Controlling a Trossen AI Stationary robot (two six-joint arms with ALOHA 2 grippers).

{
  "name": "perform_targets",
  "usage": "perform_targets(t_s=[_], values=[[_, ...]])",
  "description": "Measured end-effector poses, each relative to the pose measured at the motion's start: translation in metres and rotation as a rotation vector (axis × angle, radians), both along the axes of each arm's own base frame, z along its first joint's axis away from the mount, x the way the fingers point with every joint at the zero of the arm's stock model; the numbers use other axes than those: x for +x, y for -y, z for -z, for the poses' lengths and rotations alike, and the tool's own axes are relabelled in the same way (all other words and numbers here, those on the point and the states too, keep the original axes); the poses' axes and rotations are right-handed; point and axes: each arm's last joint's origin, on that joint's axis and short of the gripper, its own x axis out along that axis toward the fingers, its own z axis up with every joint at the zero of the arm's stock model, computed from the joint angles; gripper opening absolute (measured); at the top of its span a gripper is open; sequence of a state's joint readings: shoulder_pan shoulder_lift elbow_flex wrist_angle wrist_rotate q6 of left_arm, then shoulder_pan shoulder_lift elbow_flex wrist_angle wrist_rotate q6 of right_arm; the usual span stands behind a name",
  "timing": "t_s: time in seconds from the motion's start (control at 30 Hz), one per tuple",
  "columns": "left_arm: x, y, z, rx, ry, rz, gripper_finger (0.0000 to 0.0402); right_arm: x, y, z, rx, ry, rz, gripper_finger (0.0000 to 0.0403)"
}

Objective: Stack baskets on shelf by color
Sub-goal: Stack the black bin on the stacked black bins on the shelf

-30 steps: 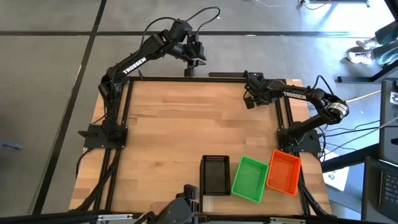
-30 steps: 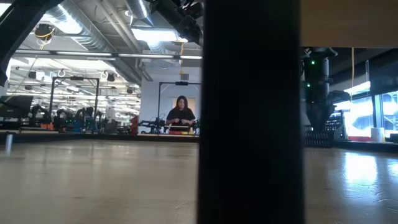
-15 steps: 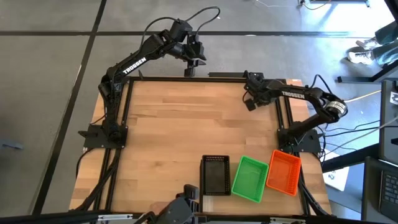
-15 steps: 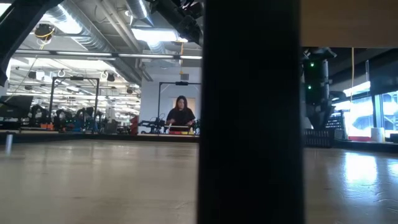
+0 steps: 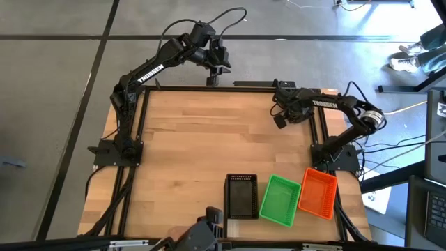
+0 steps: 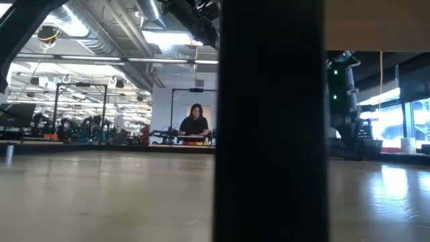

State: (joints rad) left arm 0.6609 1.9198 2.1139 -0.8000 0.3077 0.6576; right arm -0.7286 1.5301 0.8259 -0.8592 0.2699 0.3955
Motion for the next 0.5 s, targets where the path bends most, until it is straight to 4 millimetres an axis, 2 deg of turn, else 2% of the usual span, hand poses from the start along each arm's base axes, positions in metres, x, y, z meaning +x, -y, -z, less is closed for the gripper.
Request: perform_targets(t_s=[0.27, 0.5], values=[[0.0, 0.0, 0.0, 0.002, 0.0, 0.002, 0.0085, 0.016, -0.01, -0.045, 0.084, -0.02, -0.01, 0.0003], [-0.006, 0.005, -0.009, 0.03, 0.011, 0.016, 0.0085, 0.045, -0.029, -0.103, 0.039, 0.038, 0.017, 0.0002]])
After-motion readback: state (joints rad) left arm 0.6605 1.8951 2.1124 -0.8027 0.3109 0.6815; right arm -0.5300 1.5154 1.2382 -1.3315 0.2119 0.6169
